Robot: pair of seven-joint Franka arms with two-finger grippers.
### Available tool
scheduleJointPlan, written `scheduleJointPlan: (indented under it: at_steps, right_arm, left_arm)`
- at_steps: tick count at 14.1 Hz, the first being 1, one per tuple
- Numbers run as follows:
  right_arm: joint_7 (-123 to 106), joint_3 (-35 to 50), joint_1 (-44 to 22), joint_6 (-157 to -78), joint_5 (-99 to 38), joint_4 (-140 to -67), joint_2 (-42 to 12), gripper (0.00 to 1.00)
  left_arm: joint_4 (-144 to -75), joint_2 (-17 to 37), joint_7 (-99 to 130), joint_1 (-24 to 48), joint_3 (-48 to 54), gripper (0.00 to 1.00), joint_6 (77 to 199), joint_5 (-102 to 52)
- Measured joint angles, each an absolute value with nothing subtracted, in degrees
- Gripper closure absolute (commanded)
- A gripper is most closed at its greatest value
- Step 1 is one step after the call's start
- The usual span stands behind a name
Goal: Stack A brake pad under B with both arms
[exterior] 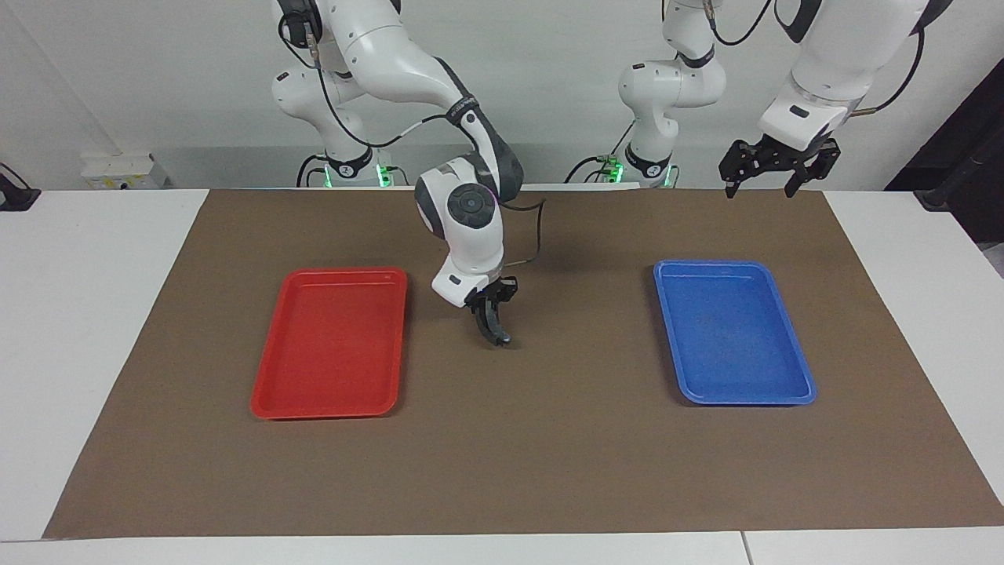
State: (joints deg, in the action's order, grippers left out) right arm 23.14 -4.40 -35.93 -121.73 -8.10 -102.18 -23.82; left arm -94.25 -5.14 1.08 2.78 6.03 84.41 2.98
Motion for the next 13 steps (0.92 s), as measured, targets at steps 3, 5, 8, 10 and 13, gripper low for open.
scheduleJointPlan:
  at_steps: [3,5,8,10,13]
  right_arm:
    - [23.1,-4.4,-36.0,-122.5,-8.1,-102.8,-23.9,0.99]
    - [23.1,-4.4,-36.1,-122.5,-8.1,-103.0,-24.0,0.99]
    - [23.1,-4.4,-36.2,-122.6,-8.1,-103.7,-24.1,0.98]
    - [23.1,-4.4,-36.2,-122.7,-8.1,-103.8,-24.1,0.97]
    - [23.1,-4.4,-36.2,-122.7,-8.1,-104.0,-24.1,0.91]
  left_arm:
    - [-94.3,-4.4,1.1,2.6,5.3,0.00,84.4,3.0]
    - [-93.4,-3.9,1.1,2.3,5.0,0.00,84.4,3.0]
    - [-92.1,-2.9,1.1,1.8,5.0,0.00,84.4,3.0]
    - [-92.0,-2.7,1.1,1.8,5.0,0.00,84.4,3.0]
    - [-92.0,-2.7,1.1,1.8,5.1,0.00,84.3,3.0]
